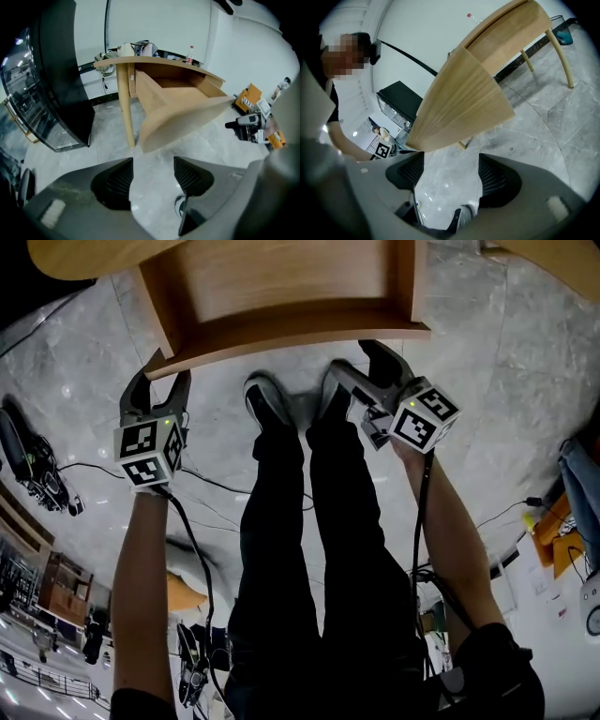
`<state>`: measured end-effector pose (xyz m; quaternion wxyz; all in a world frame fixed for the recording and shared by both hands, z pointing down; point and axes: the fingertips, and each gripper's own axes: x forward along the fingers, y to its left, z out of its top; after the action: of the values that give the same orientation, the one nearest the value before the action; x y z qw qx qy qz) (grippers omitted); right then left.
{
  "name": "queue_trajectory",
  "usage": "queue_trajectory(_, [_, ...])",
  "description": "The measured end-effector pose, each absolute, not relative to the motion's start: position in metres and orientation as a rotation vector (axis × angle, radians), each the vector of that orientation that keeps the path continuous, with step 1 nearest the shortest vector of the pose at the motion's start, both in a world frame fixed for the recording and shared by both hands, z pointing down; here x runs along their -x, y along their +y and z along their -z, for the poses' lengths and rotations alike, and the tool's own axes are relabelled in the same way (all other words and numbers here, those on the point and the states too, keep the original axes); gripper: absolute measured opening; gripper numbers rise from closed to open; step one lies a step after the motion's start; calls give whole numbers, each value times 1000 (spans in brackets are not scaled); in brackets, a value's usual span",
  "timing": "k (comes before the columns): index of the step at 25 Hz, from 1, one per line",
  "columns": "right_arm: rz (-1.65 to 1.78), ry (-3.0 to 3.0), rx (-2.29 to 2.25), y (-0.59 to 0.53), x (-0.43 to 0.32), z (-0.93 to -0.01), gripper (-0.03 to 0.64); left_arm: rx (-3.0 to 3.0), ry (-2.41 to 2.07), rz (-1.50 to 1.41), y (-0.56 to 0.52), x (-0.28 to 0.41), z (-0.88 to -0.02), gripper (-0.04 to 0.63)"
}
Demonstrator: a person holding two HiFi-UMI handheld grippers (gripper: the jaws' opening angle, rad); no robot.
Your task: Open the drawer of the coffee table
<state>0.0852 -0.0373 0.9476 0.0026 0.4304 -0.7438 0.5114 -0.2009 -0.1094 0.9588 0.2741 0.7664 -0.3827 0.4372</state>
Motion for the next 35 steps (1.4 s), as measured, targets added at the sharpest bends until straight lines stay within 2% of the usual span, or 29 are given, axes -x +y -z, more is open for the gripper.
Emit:
queue_trajectory(2, [-1593,-2320,-1286,-23,-77,-934,361,-2041,-1042,-1213,-98,210,-952,281])
queue_trajectory(10, [-1539,-2267,-1148,5,-77,-852,265,-1959,-1103,-1166,-65,207,-878,281])
queue_trajectory(16, [-1265,-2330,-1175,-43,-67,-754,174,-2117,-1138,-1028,-86,157,-762,281])
queue_trajectory(23, [-978,-2460,-1259,-112,-42,-586,143,-2359,-1097,-807,-124,80,-597,247])
queue_trajectory(28, [-803,-2528,-1442,-145,-56,-471,112,-2505,-1109,-682,-151,56,-483,193])
queue_trajectory(33, [-738,-2550,-1550,-158,-67,-401,80,-2530,-1238,-564,-166,68,-408,90])
queue_trajectory(35, [-710,-2590,-1529,-156,-62,-370,37,-2541,-1286,-500,-168,76,-375,46])
